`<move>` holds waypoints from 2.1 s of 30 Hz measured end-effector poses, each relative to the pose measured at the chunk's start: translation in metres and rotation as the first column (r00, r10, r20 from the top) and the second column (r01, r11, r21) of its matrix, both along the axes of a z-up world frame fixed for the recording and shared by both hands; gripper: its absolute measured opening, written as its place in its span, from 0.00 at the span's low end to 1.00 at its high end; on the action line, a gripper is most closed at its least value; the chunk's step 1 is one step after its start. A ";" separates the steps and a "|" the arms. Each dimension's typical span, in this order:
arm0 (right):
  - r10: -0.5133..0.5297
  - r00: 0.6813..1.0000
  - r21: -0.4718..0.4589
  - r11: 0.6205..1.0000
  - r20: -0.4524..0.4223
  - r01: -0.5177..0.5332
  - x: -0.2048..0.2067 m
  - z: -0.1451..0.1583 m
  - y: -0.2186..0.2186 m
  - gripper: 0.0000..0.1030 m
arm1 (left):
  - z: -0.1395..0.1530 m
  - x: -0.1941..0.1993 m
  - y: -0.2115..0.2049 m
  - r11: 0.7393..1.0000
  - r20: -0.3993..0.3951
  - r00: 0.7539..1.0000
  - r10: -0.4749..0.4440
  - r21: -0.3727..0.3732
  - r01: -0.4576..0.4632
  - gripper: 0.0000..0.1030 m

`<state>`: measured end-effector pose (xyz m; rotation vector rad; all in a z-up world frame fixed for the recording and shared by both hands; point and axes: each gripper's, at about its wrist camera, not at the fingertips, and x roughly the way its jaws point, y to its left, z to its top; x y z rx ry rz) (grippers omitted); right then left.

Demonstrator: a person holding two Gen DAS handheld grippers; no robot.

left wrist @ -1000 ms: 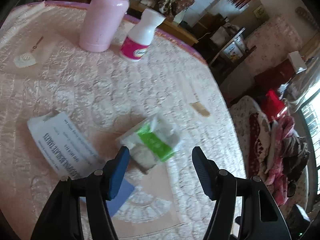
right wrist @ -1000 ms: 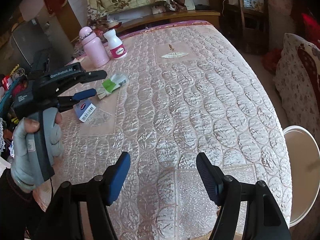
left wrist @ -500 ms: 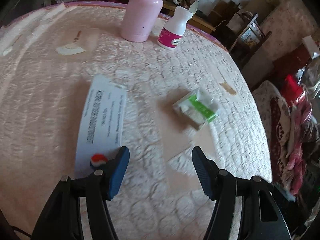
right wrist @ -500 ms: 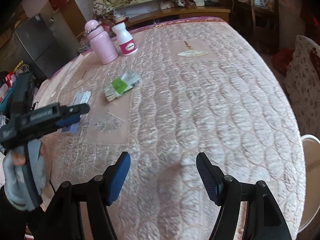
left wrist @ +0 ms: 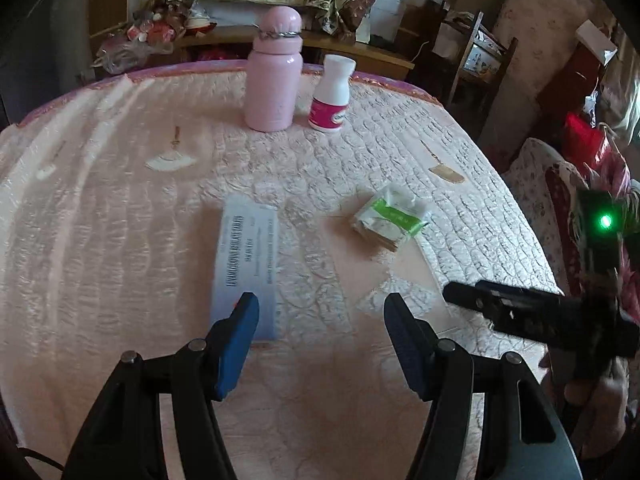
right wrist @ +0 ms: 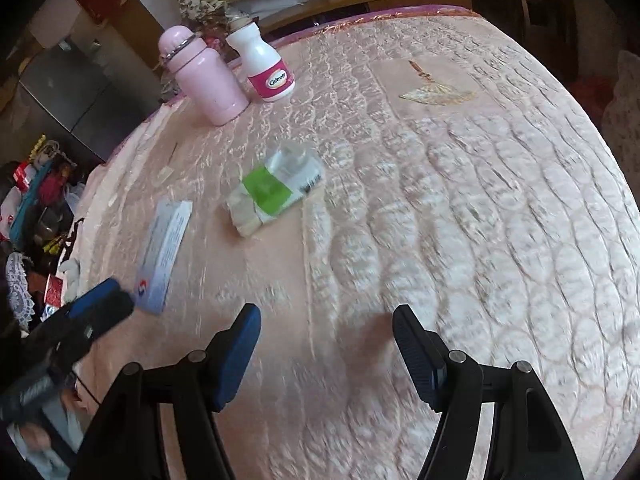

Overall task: Collect trash
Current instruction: 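Move both tools back over the mattress toward the medicine box and wrapper, then grasp the white-and-blue medicine box with the left tool while the right tool grasps the green-striped wrapper, then carry the medicine box and green-striped wrapper over the white bucket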

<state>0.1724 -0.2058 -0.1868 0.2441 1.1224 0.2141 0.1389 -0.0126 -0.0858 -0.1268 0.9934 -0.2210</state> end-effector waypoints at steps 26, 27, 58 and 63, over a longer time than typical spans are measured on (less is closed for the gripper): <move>0.013 0.999 -0.110 0.994 0.043 -0.008 0.111 -0.006 0.088 0.72 | -0.044 0.049 0.045 0.989 -0.045 0.988 0.148 0.018 -0.148 0.70; 0.016 0.999 -0.118 0.993 0.050 -0.010 0.111 -0.006 0.090 0.73 | -0.047 0.052 0.044 0.989 -0.050 0.987 0.150 0.020 -0.149 0.70; 0.120 0.969 -0.114 0.989 0.215 -0.097 -0.058 0.038 -0.004 0.38 | -0.018 -0.008 -0.051 0.998 0.005 1.000 0.011 -0.069 -0.010 0.46; 0.061 0.972 -0.106 0.994 0.226 -0.038 -0.085 0.043 -0.039 0.38 | -0.014 -0.019 -0.089 0.997 0.011 0.999 -0.046 -0.069 0.046 0.46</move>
